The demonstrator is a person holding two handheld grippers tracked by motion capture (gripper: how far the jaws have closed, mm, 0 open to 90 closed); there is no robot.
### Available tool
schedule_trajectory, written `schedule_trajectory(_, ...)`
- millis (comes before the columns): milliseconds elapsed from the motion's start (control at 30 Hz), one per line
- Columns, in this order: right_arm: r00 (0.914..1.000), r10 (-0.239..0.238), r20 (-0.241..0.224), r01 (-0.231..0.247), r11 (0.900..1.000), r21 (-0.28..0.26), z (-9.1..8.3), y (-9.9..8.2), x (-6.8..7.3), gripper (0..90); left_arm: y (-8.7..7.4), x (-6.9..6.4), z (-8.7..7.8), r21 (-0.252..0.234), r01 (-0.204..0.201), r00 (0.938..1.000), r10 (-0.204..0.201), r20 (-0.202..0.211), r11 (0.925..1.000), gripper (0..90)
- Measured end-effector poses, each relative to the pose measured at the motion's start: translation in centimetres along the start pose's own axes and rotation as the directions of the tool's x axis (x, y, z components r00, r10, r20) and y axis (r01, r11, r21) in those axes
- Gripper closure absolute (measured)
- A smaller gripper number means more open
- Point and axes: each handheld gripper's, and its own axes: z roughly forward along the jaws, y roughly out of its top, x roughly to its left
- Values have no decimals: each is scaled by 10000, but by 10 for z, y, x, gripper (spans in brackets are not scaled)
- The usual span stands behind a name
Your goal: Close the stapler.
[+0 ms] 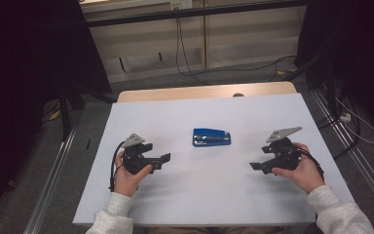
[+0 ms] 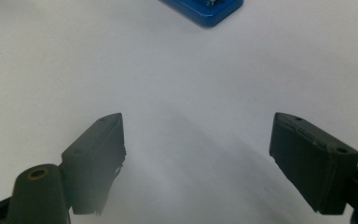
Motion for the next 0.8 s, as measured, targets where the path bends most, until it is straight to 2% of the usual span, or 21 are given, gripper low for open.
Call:
schedule_trajectory(600,10000,-92,-36,92,10000,12,-11,-12,9,175,-18,3,-23,81,15,10000,-14,-94,10000,76)
schedule_trajectory(800,9999,-140,-68,140,9999,-22,-12,-14,10,174,-26,6,-33,-80,111,9999,-112,-111,9999,76)
